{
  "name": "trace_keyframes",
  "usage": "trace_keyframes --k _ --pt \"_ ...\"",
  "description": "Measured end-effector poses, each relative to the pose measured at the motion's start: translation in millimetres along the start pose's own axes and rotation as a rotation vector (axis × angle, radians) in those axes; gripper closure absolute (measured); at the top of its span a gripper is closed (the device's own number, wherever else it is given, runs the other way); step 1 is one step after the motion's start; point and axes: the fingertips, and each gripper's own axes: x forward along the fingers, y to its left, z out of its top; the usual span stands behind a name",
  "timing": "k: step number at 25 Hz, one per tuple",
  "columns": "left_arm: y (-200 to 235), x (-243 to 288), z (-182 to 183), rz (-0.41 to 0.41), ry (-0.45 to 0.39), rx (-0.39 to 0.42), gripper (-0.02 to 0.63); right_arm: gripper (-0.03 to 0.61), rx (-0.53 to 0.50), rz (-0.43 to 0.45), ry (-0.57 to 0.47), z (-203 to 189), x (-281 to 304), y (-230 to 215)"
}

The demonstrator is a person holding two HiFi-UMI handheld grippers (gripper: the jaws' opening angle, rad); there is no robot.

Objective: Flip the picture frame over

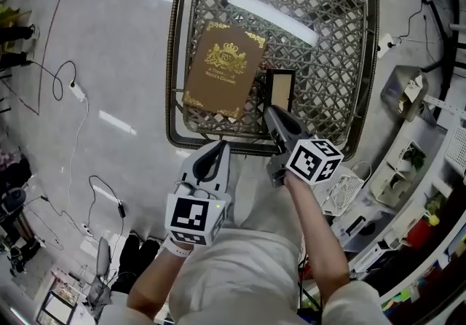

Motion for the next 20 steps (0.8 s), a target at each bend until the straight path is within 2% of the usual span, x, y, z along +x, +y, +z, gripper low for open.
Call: trace_keyframes --k 4,10,20 --pt "1.3 -0.9 0.5 0.002 0.000 0.002 0.589 0.525 0.043 0.089 -0.009 1.8 0.9 10.9" --pt "3.9 -0.7 0.5 0.008 -0.001 0.000 0.589 0.525 0.122 0.177 -0.012 3.3 3.4 20.3" --pt "2.0 1.3 -1.8 0.012 0.005 -0.003 0.589 0.525 0.297 0.366 -0.035 5.5 7.4 27.6"
